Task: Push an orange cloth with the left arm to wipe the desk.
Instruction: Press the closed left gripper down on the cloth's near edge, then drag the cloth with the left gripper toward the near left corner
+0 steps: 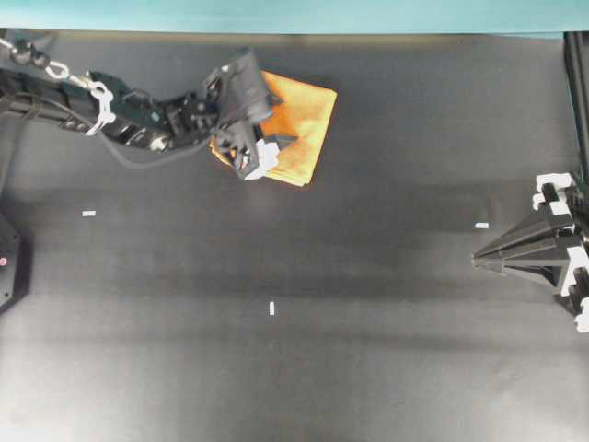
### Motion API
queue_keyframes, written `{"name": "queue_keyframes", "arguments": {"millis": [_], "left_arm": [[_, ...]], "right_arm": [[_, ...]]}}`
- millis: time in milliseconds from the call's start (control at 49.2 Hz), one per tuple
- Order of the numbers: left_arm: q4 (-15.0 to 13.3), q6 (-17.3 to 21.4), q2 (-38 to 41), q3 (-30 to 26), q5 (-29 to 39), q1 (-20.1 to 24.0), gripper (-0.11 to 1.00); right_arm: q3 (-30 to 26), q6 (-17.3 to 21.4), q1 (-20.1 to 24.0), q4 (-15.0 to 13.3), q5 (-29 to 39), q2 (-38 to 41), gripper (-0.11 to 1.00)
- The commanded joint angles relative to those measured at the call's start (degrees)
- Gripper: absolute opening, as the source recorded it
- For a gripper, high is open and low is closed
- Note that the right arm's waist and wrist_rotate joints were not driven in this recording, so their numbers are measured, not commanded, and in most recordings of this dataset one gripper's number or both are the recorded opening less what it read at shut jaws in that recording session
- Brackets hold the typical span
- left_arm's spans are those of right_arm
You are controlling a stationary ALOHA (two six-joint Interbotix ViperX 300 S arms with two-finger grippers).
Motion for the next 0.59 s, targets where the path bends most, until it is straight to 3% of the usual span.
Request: {"name": "queue_keyframes", "arguments": {"millis": [0, 570], "left_arm": [[0.2, 0.1, -1.1, 1.8, 0.5, -1.6, 0.84], [0.2, -1.1, -12.7, 15.6, 0.4, -12.1, 0.84]], "right_arm": [[-0.4, 0.0, 0.0, 0.1, -0.6, 0.3, 0.0], [0.1, 0.0, 0.0, 0.3, -1.1, 0.3, 0.0]]}}
